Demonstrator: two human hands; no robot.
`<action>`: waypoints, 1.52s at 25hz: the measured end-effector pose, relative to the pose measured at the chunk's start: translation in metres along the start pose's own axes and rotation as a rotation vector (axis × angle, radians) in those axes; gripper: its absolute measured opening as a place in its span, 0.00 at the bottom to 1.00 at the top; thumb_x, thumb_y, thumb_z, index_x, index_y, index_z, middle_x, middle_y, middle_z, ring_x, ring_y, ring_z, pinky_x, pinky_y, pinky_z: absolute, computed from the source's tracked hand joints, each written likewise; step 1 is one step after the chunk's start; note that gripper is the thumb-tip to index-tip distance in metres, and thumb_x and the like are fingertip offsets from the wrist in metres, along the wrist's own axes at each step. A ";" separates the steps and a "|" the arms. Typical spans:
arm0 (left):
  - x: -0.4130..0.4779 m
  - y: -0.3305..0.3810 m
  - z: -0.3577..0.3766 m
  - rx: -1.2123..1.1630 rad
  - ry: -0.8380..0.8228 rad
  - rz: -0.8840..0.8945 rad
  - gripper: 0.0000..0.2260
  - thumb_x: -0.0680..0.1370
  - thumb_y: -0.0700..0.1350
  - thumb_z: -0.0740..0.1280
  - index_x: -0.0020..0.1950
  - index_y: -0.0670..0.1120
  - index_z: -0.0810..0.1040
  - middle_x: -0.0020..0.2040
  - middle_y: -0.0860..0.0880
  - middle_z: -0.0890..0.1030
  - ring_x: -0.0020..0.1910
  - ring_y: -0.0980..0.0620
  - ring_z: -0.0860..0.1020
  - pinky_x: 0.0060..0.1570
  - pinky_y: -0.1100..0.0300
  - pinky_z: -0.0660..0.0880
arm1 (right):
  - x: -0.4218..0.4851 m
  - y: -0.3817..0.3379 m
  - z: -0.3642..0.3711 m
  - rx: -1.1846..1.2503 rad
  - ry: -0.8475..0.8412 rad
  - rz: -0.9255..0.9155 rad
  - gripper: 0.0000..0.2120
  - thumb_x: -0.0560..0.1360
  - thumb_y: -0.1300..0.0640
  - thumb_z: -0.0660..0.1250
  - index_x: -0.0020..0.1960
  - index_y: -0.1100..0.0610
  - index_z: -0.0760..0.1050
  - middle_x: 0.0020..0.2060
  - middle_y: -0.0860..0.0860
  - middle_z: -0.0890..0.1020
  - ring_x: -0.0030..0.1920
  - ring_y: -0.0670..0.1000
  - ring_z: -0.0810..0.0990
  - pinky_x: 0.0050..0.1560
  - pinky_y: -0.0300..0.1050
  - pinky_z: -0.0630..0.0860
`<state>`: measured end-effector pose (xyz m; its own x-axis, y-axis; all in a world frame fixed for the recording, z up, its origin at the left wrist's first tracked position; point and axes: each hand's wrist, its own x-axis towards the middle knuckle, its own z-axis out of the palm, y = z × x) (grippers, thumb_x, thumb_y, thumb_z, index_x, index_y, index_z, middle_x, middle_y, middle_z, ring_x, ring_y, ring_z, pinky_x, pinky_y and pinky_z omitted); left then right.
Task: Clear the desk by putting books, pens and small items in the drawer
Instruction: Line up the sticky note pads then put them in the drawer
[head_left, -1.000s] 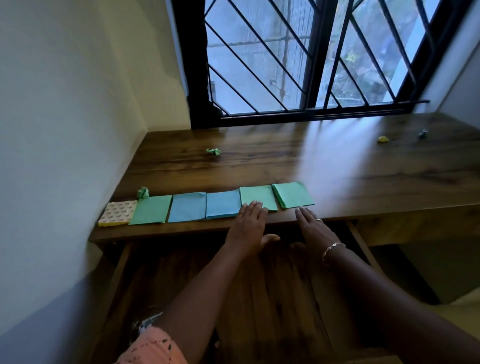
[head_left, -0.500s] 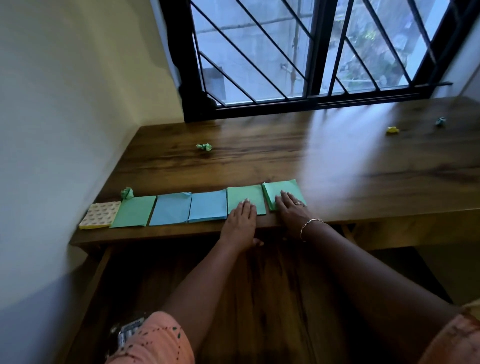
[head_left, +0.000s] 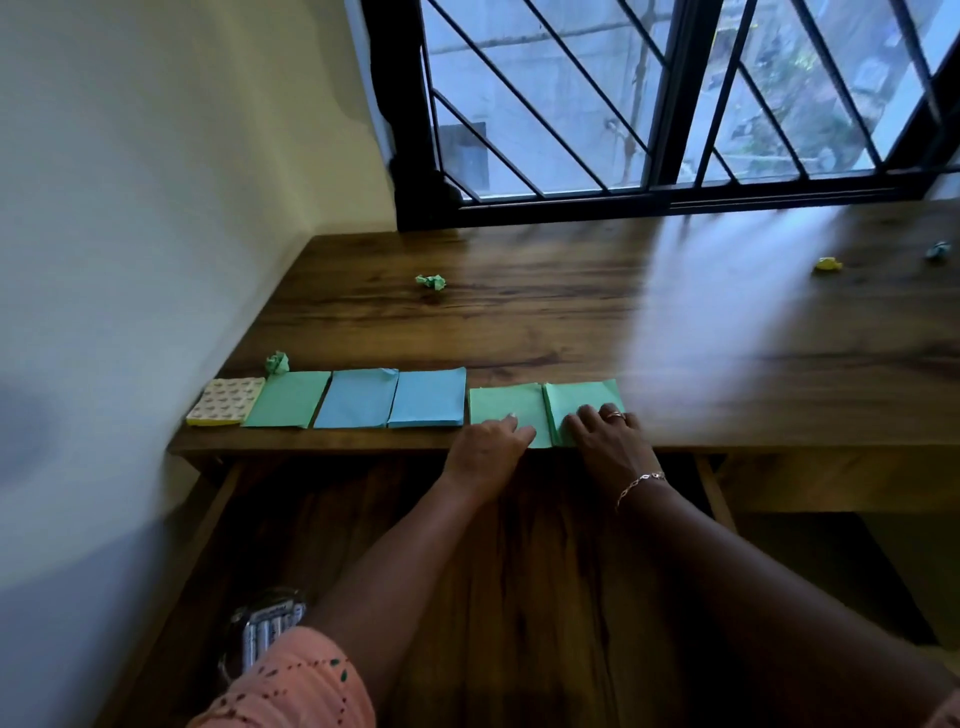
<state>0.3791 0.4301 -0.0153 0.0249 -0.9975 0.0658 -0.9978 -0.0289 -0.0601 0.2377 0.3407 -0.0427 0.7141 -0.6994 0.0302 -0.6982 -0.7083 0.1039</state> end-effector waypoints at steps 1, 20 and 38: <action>0.002 -0.001 -0.003 0.011 -0.005 0.008 0.10 0.79 0.37 0.58 0.58 0.43 0.74 0.56 0.40 0.79 0.50 0.43 0.80 0.47 0.52 0.78 | 0.001 0.002 -0.005 -0.023 0.042 -0.036 0.09 0.64 0.56 0.59 0.38 0.55 0.78 0.33 0.52 0.80 0.32 0.57 0.80 0.30 0.45 0.76; -0.119 -0.019 0.006 -0.390 -0.762 -0.186 0.17 0.75 0.31 0.61 0.60 0.44 0.77 0.60 0.45 0.78 0.57 0.46 0.76 0.46 0.58 0.69 | -0.078 -0.082 -0.002 0.541 -0.643 -0.308 0.15 0.76 0.63 0.61 0.62 0.55 0.72 0.57 0.54 0.78 0.58 0.54 0.77 0.55 0.48 0.74; -0.152 -0.005 0.069 -0.166 -0.541 -0.114 0.28 0.73 0.34 0.67 0.70 0.45 0.61 0.67 0.41 0.68 0.63 0.43 0.70 0.58 0.52 0.70 | -0.099 -0.090 0.062 0.387 -0.463 -0.225 0.19 0.75 0.58 0.65 0.64 0.56 0.67 0.56 0.55 0.77 0.57 0.55 0.75 0.55 0.47 0.75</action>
<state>0.3845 0.5775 -0.0940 0.1172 -0.8808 -0.4587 -0.9822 -0.1709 0.0773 0.2266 0.4685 -0.1166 0.8097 -0.4370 -0.3917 -0.5635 -0.7654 -0.3109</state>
